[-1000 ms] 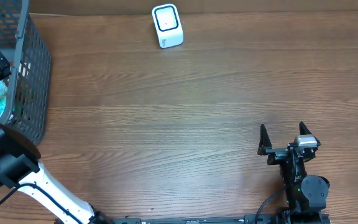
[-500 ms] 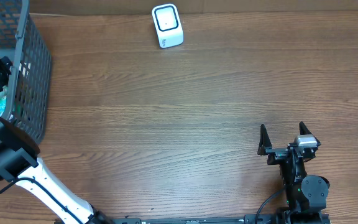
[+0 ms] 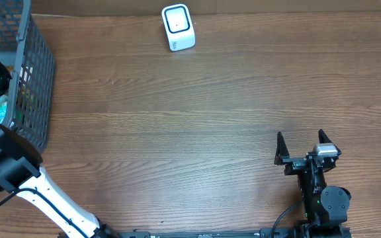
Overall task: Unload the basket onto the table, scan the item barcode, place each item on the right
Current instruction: 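Grasp the yellow-capped bottle in the basket with the left gripper, then carry the bottle toward the scanner and set it upright on the table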
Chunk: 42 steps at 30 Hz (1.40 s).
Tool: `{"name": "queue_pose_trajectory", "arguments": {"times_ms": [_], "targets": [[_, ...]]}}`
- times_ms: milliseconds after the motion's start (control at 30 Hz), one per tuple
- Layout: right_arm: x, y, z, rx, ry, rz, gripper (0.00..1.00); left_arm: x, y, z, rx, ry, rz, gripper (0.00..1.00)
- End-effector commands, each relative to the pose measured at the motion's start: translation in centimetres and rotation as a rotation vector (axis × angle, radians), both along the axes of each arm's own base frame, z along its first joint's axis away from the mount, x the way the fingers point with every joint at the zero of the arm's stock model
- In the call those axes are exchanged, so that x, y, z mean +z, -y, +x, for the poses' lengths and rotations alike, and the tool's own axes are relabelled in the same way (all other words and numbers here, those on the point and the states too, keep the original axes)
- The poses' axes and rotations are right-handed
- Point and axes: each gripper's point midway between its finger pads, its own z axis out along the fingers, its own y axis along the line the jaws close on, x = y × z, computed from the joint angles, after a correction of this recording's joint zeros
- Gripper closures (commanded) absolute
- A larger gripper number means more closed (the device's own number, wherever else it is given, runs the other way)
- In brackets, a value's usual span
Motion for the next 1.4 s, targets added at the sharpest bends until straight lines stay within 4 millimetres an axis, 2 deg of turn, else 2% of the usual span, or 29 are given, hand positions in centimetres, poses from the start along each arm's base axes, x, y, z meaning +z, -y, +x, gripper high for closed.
{"name": "queue_pose_trajectory", "arguments": {"times_ms": [0,100,200,300,400,500,600,700,833,967,1000,1167,1367], "targets": [[-0.4,-0.1,0.0,0.006,-0.004,-0.001,0.0,7.3,-0.7,0.3,0.028,0.125,0.114,0.61],[-0.4,-0.1,0.0,0.006,-0.004,-0.001,0.0,13.2,-1.6,-0.8,0.101,0.194,0.24,0.6],[-0.4,-0.1,0.0,0.006,-0.004,-0.001,0.0,20.0,-1.1,-2.1,0.167,0.324,0.327,0.6],[-0.3,-0.1,0.0,0.006,-0.003,-0.001,0.0,26.3,0.5,-3.6,0.208,0.474,0.378,0.57],[-0.4,-0.1,0.0,0.006,-0.004,-0.001,0.0,31.7,3.5,-5.0,0.181,0.629,0.379,0.58],[-0.3,-0.1,0.0,0.006,-0.003,-0.001,0.0,35.1,6.5,-6.4,0.136,0.729,0.361,0.59],[-0.4,-0.1,0.0,0.006,-0.004,-0.001,0.0,37.3,9.9,-7.5,0.064,0.797,0.335,0.59],[-0.4,-0.1,0.0,0.006,-0.004,-0.001,0.0,38.1,13.7,-8.2,-0.017,0.821,0.286,0.59],[-0.3,-0.1,0.0,0.006,-0.003,-0.001,0.0,37.0,18.5,-8.5,-0.144,0.777,0.235,0.6],[-0.4,-0.1,0.0,0.006,-0.004,-0.001,0.0,34.8,22.9,-8.6,-0.284,0.698,0.174,0.6],[-0.4,-0.1,0.0,0.006,-0.004,-0.001,0.0,33.7,24.6,-8.6,-0.342,0.656,0.154,0.61],[-0.4,-0.1,0.0,0.006,-0.004,-0.001,0.0,29.9,29.2,-9.3,-0.502,0.5,0.101,0.62],[-0.4,-0.1,0.0,0.006,-0.004,-0.001,0.0,26.4,34.9,-8.8,-0.669,0.382,0.055,0.62]]}}
